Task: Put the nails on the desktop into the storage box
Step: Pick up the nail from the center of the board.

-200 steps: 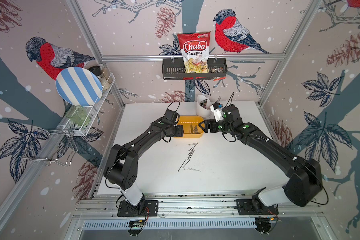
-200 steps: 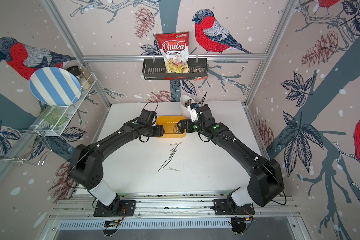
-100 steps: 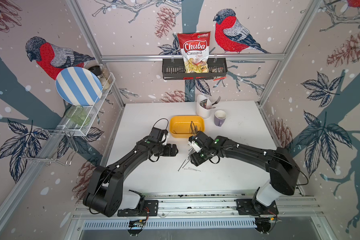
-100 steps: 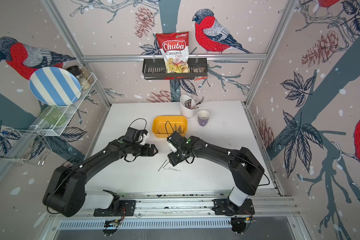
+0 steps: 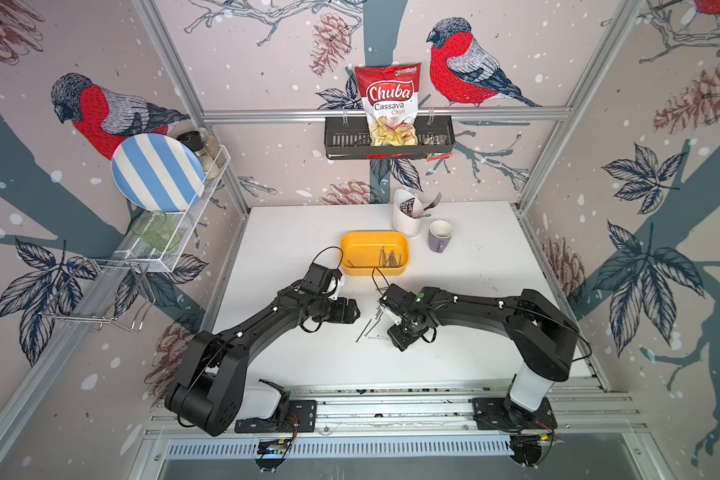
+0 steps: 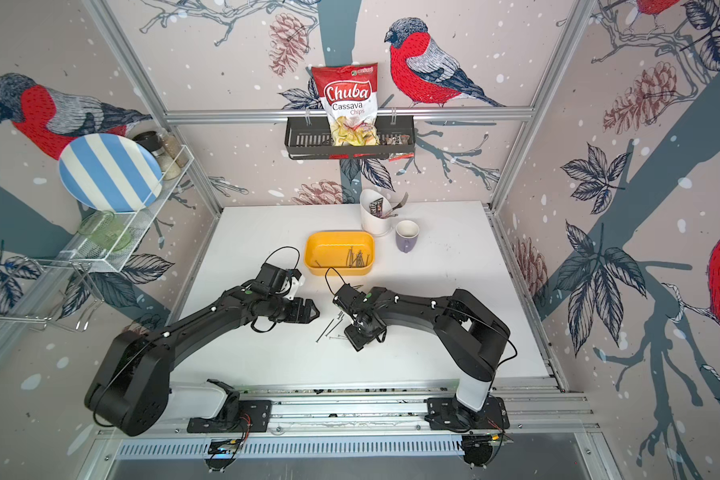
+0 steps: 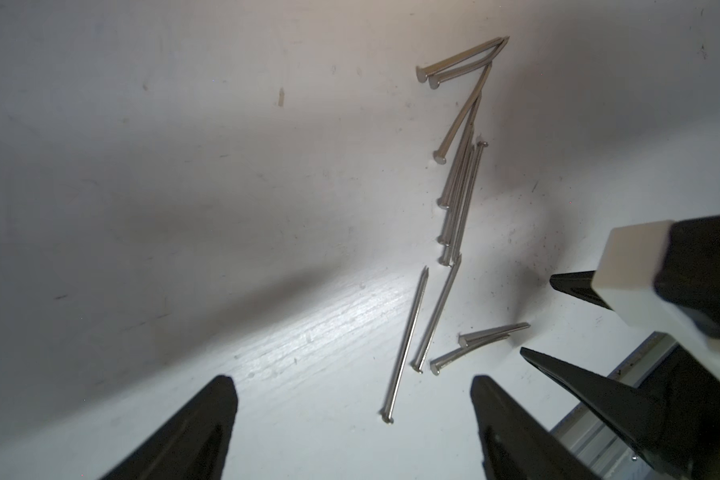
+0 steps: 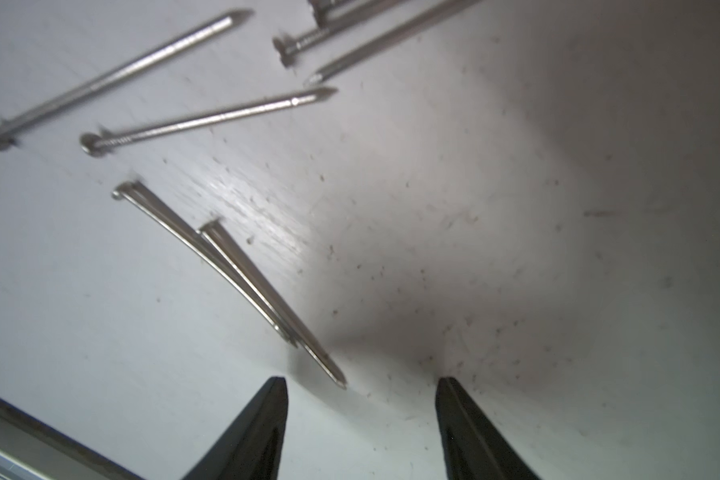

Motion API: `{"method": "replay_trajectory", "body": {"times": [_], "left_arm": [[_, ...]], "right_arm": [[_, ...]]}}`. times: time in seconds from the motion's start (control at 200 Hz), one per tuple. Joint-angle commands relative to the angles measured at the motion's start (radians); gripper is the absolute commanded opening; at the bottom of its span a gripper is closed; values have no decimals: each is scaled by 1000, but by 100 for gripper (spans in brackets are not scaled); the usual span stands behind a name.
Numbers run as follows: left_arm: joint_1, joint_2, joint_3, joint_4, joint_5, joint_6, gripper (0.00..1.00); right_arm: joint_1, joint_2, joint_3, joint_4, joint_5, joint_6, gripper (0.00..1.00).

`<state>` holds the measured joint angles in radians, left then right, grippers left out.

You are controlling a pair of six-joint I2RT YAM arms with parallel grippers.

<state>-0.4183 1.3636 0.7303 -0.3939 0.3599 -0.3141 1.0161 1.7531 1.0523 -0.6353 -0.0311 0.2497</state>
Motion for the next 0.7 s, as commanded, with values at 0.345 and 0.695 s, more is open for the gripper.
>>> {"method": "replay_trajectory", "body": {"times": [0.345,0.695], "left_arm": [[-6,0,12,13,10,20,90],[-5,-12,18,9,8,27,90]], "right_arm": [[-14,109,46,19,97,-47,51],[3,192,169,-7,38,-141,50]]}}
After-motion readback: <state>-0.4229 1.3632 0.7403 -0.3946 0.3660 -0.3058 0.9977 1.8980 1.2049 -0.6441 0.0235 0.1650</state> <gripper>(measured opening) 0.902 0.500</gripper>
